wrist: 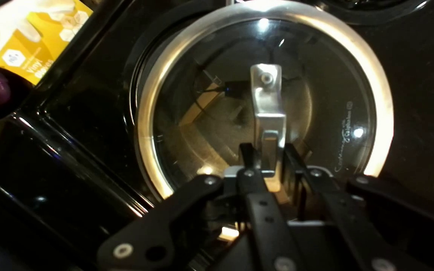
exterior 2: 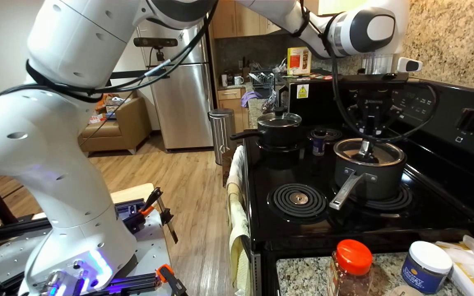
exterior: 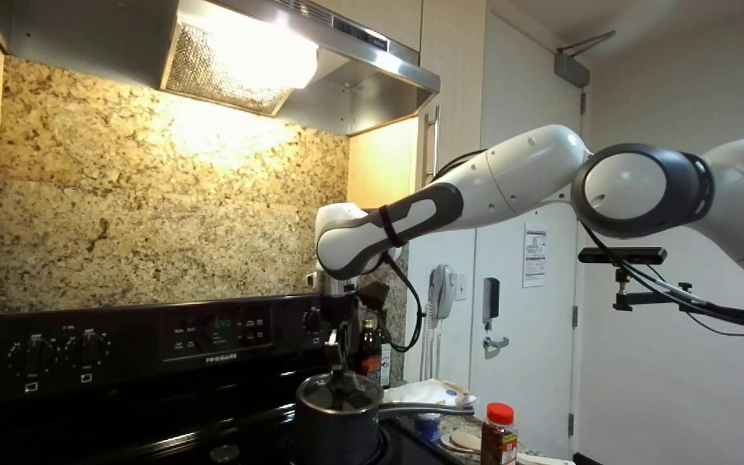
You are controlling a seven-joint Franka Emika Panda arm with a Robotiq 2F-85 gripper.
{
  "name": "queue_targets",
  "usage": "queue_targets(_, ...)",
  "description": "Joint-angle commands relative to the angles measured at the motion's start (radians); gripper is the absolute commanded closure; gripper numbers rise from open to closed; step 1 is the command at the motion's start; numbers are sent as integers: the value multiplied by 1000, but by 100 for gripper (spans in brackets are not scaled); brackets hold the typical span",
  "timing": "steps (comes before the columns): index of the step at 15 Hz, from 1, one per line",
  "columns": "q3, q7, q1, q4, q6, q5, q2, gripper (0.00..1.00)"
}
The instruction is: Take the lid from the stove and put it on the right black pot
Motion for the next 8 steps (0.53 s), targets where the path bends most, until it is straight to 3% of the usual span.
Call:
queue_targets(1,1,-22,-10,-1,23,-18,6,95)
queue_targets(8,3,-53,-1,40,5,-33,20,95)
